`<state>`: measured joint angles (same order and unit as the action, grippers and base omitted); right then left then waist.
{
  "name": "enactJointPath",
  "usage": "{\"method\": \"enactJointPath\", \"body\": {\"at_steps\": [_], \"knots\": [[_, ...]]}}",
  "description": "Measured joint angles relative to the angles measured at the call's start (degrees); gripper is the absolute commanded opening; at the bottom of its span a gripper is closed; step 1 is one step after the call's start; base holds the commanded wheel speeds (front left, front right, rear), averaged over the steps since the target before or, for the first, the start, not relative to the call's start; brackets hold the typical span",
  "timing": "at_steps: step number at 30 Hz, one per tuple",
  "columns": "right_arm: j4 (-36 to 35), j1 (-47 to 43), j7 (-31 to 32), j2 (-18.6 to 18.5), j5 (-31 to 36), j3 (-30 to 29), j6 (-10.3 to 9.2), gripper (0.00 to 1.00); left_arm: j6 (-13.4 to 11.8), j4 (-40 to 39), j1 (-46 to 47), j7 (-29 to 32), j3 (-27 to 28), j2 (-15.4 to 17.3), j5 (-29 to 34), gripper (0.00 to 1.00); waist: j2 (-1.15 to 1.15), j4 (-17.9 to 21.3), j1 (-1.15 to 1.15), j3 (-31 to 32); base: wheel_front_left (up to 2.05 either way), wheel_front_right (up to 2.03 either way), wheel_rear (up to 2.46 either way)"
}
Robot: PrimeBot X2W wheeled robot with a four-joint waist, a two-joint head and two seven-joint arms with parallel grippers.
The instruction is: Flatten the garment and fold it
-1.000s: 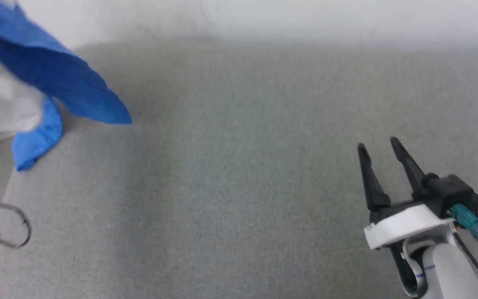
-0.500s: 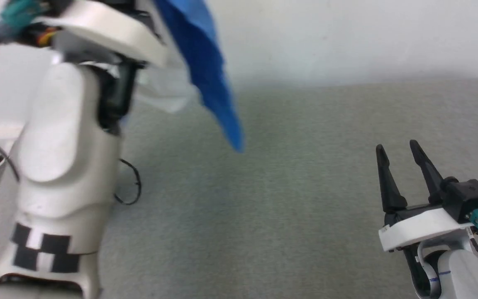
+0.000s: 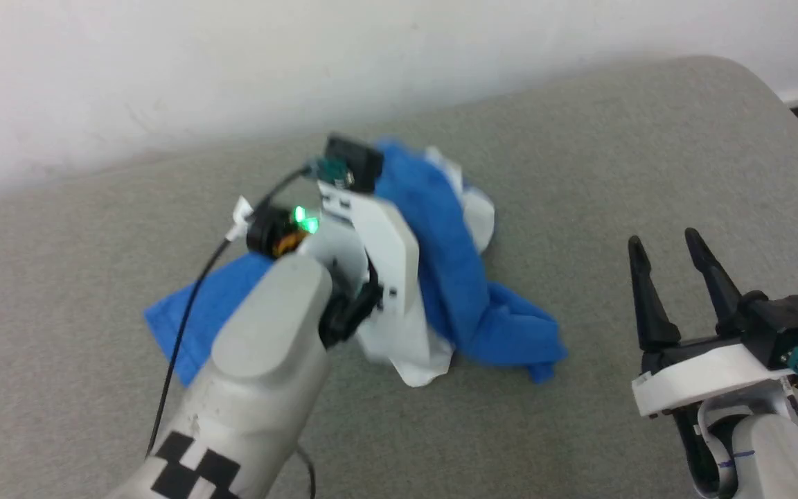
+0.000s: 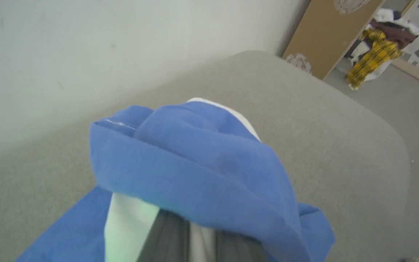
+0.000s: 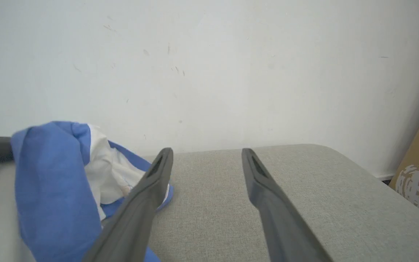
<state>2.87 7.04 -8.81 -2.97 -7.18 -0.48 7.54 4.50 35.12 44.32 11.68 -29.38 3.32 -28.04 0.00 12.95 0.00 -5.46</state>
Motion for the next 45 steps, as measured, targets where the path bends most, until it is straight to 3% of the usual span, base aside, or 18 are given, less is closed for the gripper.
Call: {"method": "enactJointPath", "body": {"at_steps": [6, 7, 8, 9, 10, 14, 22, 25, 32, 39, 45], "knots": [[0.68, 0.30, -0.32, 0.02, -0.66, 1.48, 0.00, 1.00, 1.01, 10.54, -3.20, 9.13, -3.76, -0.10, -2.24, 0.00, 0.00, 2.30, -0.01, -3.22, 0.00, 0.00, 0.00], [0.88, 0.32, -0.33, 0.01, -0.71, 1.70, 0.00, 1.00, 1.08, 11.69, -3.37, 10.47, -4.16, -0.14, -2.94, 0.04, 0.00, 2.54, -0.01, -3.64, 0.00, 0.00, 0.00], [1.05, 0.34, -0.33, 0.00, -0.71, 1.91, 0.00, 1.00, 1.09, 12.59, -3.41, 11.54, -4.41, -0.19, -3.57, 0.35, 0.00, 2.69, -0.01, -3.99, 0.00, 0.00, 0.00], [1.24, 0.36, -0.32, 0.01, -0.71, 2.18, 0.00, 1.00, 1.09, 12.95, -3.37, 12.02, -4.47, -0.20, -4.13, 0.94, 0.00, 2.77, -0.01, -4.25, 0.00, 0.00, 0.00], [1.37, 0.40, -0.32, 0.02, -0.70, 2.33, 0.00, 1.00, 1.12, 13.05, -3.26, 12.09, -4.55, -0.22, -4.56, 1.00, 0.00, 2.72, -0.01, -4.36, 0.00, 0.00, 0.00], [1.68, 0.73, -0.29, 0.02, -0.60, 2.76, 0.00, 1.00, 1.51, 12.73, -3.54, 9.61, -4.22, -0.54, -6.43, 1.00, 0.00, 2.06, -0.01, -3.99, 0.00, 0.00, 0.00], [1.01, 0.07, 0.73, 0.00, 0.25, 2.29, 0.00, 1.00, -0.15, 5.35, -8.28, -4.46, -1.42, 0.11, -7.81, 1.00, 0.00, -1.23, 0.00, -1.09, 0.00, 0.00, 0.00], [0.37, -0.45, 1.27, 0.01, 0.66, 2.15, 0.00, 1.00, -2.07, 0.91, -11.27, -9.42, -0.46, 1.90, -6.79, 1.00, 0.00, -2.91, 0.00, 0.01, 0.00, 0.00, 0.00], [-1.72, -1.15, 2.45, 0.01, 1.16, 2.15, 0.00, 1.00, -9.16, -10.81, -19.79, -24.38, 5.49, 7.65, -3.69, 1.00, 0.00, -7.13, 0.01, 1.67, 0.00, 0.00, 0.00], [-2.77, -0.19, 5.63, 0.01, 2.16, 4.91, 0.00, 1.00, -12.28, -21.86, -26.97, -26.41, 11.37, 10.37, 3.28, 1.00, 0.00, -11.01, 0.01, 1.12, 0.00, 0.00, 0.00], [0.40, 6.16, 19.36, 0.04, 1.70, 10.03, 0.00, 1.00, -11.80, -27.29, -30.04, -26.41, 16.00, 8.76, 8.37, 1.00, 0.00, -13.31, 0.00, -1.36, 0.00, 0.00, 0.00]]}}
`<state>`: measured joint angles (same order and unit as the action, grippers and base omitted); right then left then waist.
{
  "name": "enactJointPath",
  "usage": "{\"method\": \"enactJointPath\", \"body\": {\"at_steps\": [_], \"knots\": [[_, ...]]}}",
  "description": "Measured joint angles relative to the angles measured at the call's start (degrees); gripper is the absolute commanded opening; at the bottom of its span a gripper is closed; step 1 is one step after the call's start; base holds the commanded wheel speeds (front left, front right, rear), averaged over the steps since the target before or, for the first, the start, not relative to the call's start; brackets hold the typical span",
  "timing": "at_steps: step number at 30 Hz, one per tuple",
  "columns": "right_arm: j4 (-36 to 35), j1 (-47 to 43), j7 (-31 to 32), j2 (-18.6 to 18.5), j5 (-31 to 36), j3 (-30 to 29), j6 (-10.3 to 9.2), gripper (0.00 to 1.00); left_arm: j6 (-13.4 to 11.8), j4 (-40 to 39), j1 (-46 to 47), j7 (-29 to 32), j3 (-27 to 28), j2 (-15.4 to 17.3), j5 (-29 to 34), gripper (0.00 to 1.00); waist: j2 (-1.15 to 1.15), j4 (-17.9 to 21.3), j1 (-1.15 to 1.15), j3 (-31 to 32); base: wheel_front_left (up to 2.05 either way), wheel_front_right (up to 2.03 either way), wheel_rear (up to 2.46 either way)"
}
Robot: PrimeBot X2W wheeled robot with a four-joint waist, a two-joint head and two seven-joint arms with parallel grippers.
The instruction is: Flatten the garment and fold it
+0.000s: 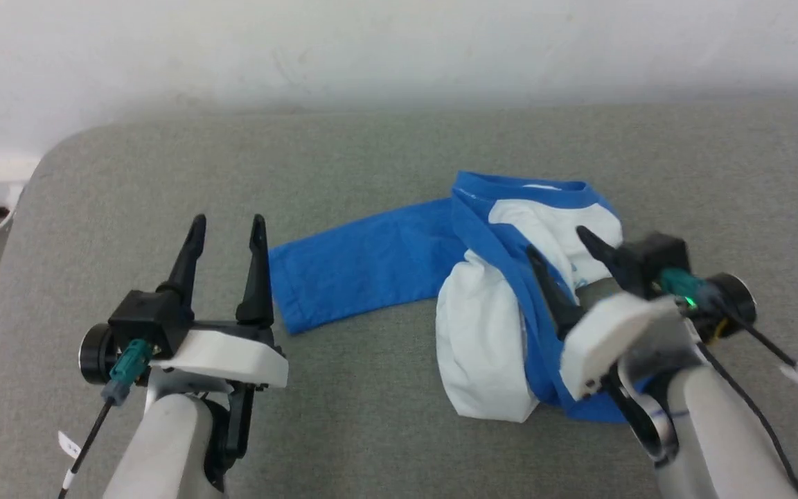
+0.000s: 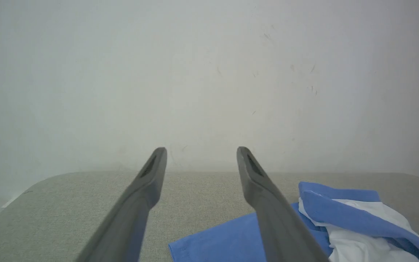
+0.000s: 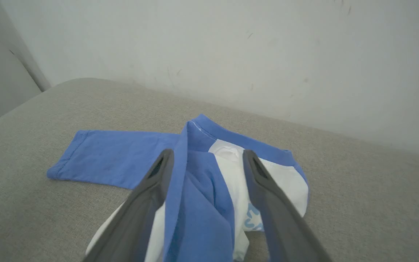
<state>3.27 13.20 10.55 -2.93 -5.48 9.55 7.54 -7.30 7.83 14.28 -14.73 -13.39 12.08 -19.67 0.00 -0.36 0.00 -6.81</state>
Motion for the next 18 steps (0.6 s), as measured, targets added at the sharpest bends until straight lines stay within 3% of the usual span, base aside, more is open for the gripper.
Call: {"method": "enactJointPath", "body": {"at_steps": [10, 11, 12, 13, 18], "knots": [[10.44, 13.24, 23.98, -0.59, -0.59, 3.36, 0.00, 1.00, 4.22, -1.36, -0.05, 0.00, 4.56, -6.17, 4.35, 1.00, 0.00, -4.95, -0.01, -4.69, 0.00, 0.00, 0.00], [10.62, 13.61, 25.28, -0.74, -0.65, 3.50, 0.00, 0.69, 4.38, -1.25, -0.05, 0.00, 4.87, -6.61, 4.68, 1.00, 0.00, -5.51, -0.01, -5.03, 0.00, 0.00, 0.00], [10.58, 13.88, 26.03, -0.85, -0.66, 3.87, 0.00, 0.29, 4.80, -1.08, -0.04, -0.01, 5.25, -6.95, 4.91, 1.00, 0.00, -6.07, -0.01, -5.36, 0.00, 0.00, 0.00], [10.42, 14.05, 26.55, -0.90, -0.71, 4.09, 0.00, 0.00, 5.16, -0.88, -0.04, 0.00, 5.57, -7.21, 5.22, 1.00, 0.00, -6.55, -0.01, -5.67, 0.00, 0.00, 0.00], [8.76, 13.83, 28.06, -1.69, -2.35, 4.64, 0.00, 0.00, 6.17, 0.44, -0.12, 0.00, 7.73, -7.97, 6.22, 1.00, 0.00, -7.59, -0.01, -6.33, 0.00, 0.00, 0.00]]}}
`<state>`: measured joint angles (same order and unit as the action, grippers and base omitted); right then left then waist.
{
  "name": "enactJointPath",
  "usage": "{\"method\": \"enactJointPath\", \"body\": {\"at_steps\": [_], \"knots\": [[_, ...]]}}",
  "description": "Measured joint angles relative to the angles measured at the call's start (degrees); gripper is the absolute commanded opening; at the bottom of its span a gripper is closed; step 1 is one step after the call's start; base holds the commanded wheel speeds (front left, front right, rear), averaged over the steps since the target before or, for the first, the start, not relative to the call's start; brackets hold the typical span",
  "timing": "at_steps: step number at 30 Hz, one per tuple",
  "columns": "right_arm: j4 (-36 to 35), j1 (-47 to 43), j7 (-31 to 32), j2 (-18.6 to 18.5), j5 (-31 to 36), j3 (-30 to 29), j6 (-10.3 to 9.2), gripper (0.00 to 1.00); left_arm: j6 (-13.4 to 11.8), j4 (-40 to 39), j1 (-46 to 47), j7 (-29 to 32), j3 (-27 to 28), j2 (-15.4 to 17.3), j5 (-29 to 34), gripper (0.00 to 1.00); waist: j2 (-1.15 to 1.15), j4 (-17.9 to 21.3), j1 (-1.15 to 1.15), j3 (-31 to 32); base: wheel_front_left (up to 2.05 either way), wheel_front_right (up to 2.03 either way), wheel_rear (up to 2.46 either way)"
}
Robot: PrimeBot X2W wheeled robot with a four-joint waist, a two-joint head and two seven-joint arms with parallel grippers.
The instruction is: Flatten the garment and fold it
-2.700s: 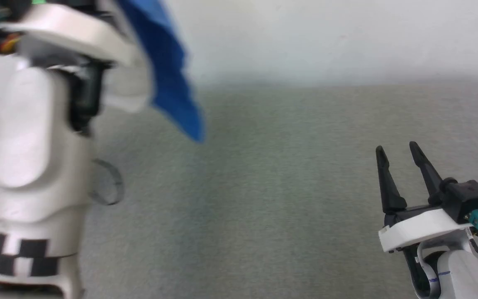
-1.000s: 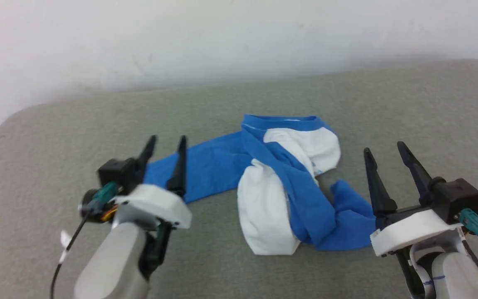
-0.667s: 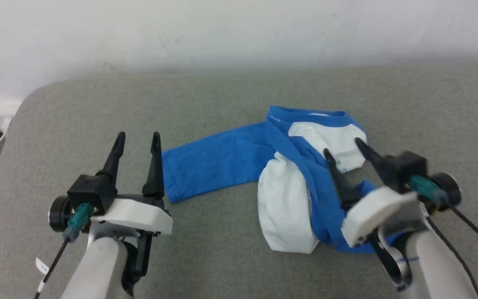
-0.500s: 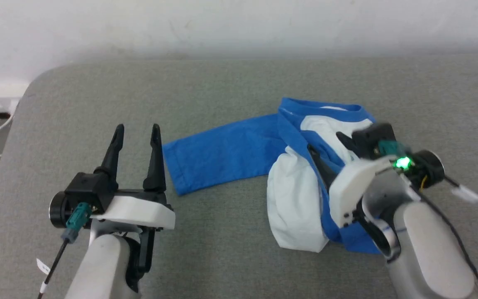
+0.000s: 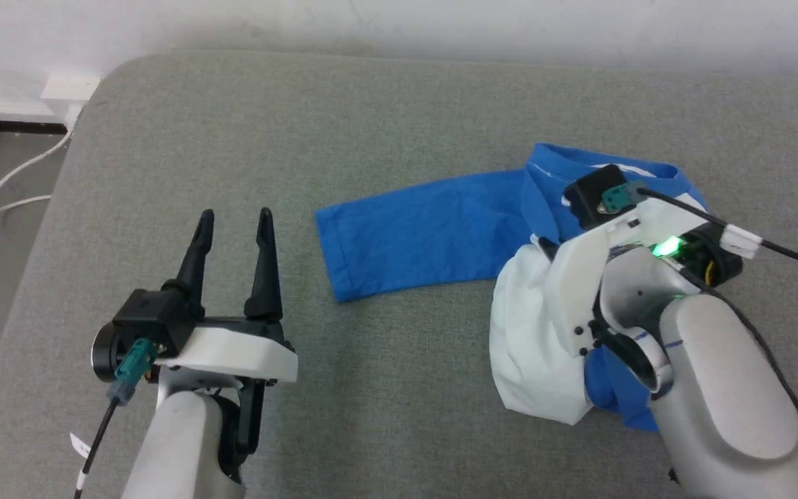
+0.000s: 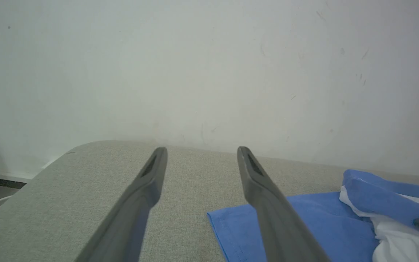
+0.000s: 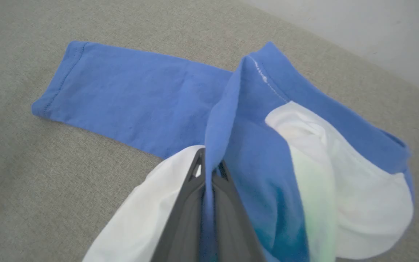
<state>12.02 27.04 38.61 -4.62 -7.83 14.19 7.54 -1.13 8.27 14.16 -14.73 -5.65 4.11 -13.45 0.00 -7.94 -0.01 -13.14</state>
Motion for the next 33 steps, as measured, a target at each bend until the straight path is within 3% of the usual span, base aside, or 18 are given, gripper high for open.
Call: {"method": "enactJointPath", "body": {"at_steps": [5, 13, 18, 22, 23, 24, 30, 33], "knots": [[-4.66, -2.10, -3.05, -0.54, -0.27, -5.83, 0.00, 0.00, 0.69, 0.57, -0.54, 0.00, 1.64, -0.32, 1.00, 1.00, 0.00, 1.11, 0.01, 0.88, 0.00, 0.00, 0.00], [-11.51, -12.94, -5.88, 0.47, 3.02, -29.38, 0.00, 0.00, 2.12, 1.32, -2.24, -0.01, 2.63, -0.66, 2.41, 1.00, 0.00, 4.60, 0.02, 4.14, 0.00, 0.00, 0.00], [-9.82, -18.68, -4.61, 1.33, 5.59, -41.42, 0.00, 0.00, 2.66, 1.77, -2.48, -0.01, 2.65, -0.86, 2.91, 1.00, 0.00, 7.12, 0.03, 5.25, 0.00, 0.00, 0.00], [-6.02, -21.58, -2.43, 1.38, 6.30, -44.31, 0.00, 0.00, 3.09, 2.10, -2.48, 0.00, 2.47, -0.91, 3.00, 1.00, 0.00, 8.66, 0.03, 5.49, 0.00, 0.00, 0.00], [-5.33, -22.24, -2.34, 1.49, 6.27, -44.17, 0.00, 0.23, 3.09, 2.25, -2.48, -0.01, 2.45, -0.92, 3.08, 1.00, 0.00, 8.99, 0.02, 5.48, 0.00, 0.00, 0.00], [-5.13, -22.74, -2.83, 1.62, 6.13, -44.03, 0.00, 1.00, 3.10, 2.45, -2.48, -0.01, 2.46, -0.93, 3.13, 1.00, 0.00, 9.33, 0.02, 5.44, 0.00, 0.00, 0.00], [-6.70, -22.58, -15.33, 1.65, 4.83, -42.68, 0.00, 1.00, 3.56, 5.41, -2.20, -0.01, 1.42, -0.93, 3.48, 1.00, 0.00, 11.57, 0.02, 5.16, 0.00, 0.00, 0.00], [-9.24, -22.59, -24.17, 1.52, 4.79, -37.37, -0.01, 1.00, 3.88, 8.50, 0.03, 0.74, -0.41, -0.97, 3.48, 1.00, 0.00, 12.88, 0.02, 4.84, 0.00, 0.00, 0.00]]}}
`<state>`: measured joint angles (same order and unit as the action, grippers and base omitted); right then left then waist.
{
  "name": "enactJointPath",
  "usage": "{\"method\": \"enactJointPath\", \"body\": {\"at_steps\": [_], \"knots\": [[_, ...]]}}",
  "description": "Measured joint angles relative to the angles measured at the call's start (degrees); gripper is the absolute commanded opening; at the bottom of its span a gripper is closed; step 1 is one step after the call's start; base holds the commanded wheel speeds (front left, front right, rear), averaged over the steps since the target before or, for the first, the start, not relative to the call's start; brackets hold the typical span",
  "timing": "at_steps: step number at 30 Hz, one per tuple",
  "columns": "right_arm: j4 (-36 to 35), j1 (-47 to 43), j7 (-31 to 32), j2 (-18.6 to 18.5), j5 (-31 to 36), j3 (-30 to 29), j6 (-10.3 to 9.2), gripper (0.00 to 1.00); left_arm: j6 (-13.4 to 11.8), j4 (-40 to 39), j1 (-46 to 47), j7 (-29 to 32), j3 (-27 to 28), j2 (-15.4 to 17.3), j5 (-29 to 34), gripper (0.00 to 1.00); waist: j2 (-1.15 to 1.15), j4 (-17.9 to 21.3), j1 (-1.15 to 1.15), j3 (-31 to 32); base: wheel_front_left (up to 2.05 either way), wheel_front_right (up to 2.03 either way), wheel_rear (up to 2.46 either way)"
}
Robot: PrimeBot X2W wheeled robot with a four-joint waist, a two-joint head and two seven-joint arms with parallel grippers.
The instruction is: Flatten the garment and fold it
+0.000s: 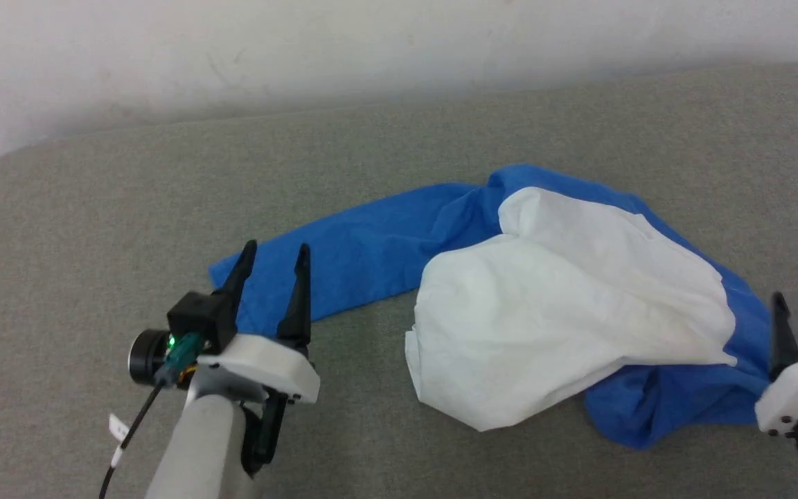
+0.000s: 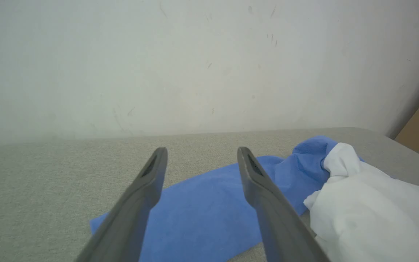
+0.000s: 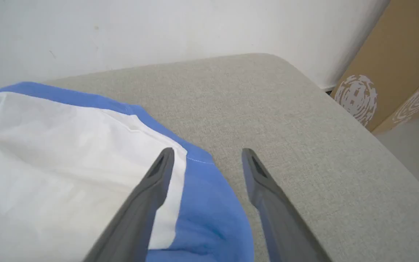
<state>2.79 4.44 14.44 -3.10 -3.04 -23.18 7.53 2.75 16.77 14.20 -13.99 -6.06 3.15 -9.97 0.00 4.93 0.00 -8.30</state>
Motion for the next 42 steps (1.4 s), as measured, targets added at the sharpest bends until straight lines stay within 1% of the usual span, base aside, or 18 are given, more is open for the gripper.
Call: {"method": "enactJointPath", "body": {"at_steps": [3, 6, 9, 11, 14, 19, 24, 27, 33, 34, 35, 36, 38, 42], "knots": [[-1.41, -0.10, -6.55, 0.11, -1.13, 5.72, 0.02, 1.00, 0.84, 3.16, 4.71, 3.03, -2.29, -0.04, 0.00, 1.00, 0.00, 1.37, 0.00, -0.54, 0.00, 0.00, 0.00], [-2.31, -0.52, -10.12, 0.10, -2.31, 11.21, 0.02, 1.00, 1.77, 6.84, 10.04, 7.59, -5.16, -0.18, 0.15, 1.00, 0.00, 2.68, -0.01, -1.36, 0.00, 0.00, 0.00], [-2.67, -0.66, -11.55, 0.15, -3.31, 15.84, 0.02, 1.00, 2.27, 11.20, 14.94, 13.45, -7.34, -0.24, 0.66, 1.00, 0.00, 3.96, -0.01, -2.45, 0.00, 0.00, 0.00], [-2.89, -0.63, -12.04, 0.13, -3.94, 18.07, 0.02, 1.00, 2.24, 14.34, 18.31, 18.30, -8.31, -0.26, 1.26, 1.00, 0.00, 4.68, -0.01, -3.37, 0.00, 0.00, 0.00], [-3.14, -0.18, -12.23, 0.14, -4.86, 20.75, 0.02, 1.00, 1.71, 17.88, 23.88, 23.66, -9.27, -0.25, 2.02, 1.00, 0.00, 5.60, -0.01, -5.05, 0.00, 0.00, 0.00], [-3.55, 2.21, -13.46, 0.18, -5.72, 24.21, 0.02, 1.00, 1.66, 24.25, 33.17, 31.48, -10.01, -0.29, 2.32, 1.00, 0.00, 7.07, -0.01, -8.16, 0.00, 0.00, 0.00], [-3.74, 4.72, -14.80, 0.13, -6.43, 25.52, 0.02, 1.00, 1.66, 31.12, 38.82, 39.76, -10.14, -0.20, 1.79, 1.00, 0.00, 8.55, -0.02, -11.32, 0.00, 0.00, 0.00], [-3.87, 5.64, -15.74, 0.13, -6.83, 26.53, 0.02, 1.00, 1.68, 33.61, 41.20, 42.57, -10.10, 0.26, 1.30, 1.00, 0.00, 9.59, -0.02, -12.96, 0.00, 0.00, 0.00], [-3.79, 6.30, -18.03, 0.12, -7.05, 26.09, 0.02, 1.00, 2.50, 36.46, 45.51, 51.13, -9.95, 0.82, -1.13, 1.00, 0.00, 11.27, 0.00, -15.14, 0.00, 0.00, 0.00], [-3.71, 6.30, -18.04, 0.11, -7.05, 25.98, 0.02, 1.00, 2.80, 36.56, 45.87, 52.12, -10.07, 0.92, -1.34, 0.86, 0.00, 11.36, 0.00, -15.33, 0.00, 0.00, 0.00], [-3.61, 6.30, -18.06, 0.11, -7.06, 25.94, 0.02, 1.00, 3.00, 36.57, 46.09, 52.82, -10.29, 0.99, -1.67, 0.38, 0.00, 11.35, 0.00, -15.40, 0.00, 0.00, 0.00], [-3.53, 6.30, -18.06, 0.12, -7.06, 25.92, 0.02, 1.00, 3.31, 36.54, 46.21, 53.22, -10.73, 1.02, -1.77, 0.00, 0.00, 11.26, 0.00, -15.41, 0.00, 0.00, 0.00], [-3.38, 6.30, -18.05, 0.11, -7.06, 25.72, 0.02, 1.00, 3.86, 36.19, 46.03, 53.08, -11.74, 0.85, -2.38, 0.00, 0.00, 10.89, 0.00, -15.30, 0.00, 0.00, 0.00], [-3.28, 6.35, -18.01, 0.12, -7.09, 25.87, 0.02, 1.00, 4.30, 34.84, 43.98, 47.79, -12.99, 0.83, -3.15, 0.00, 0.00, 9.92, 0.00, -14.97, 0.00, 0.00, 0.00]]}}
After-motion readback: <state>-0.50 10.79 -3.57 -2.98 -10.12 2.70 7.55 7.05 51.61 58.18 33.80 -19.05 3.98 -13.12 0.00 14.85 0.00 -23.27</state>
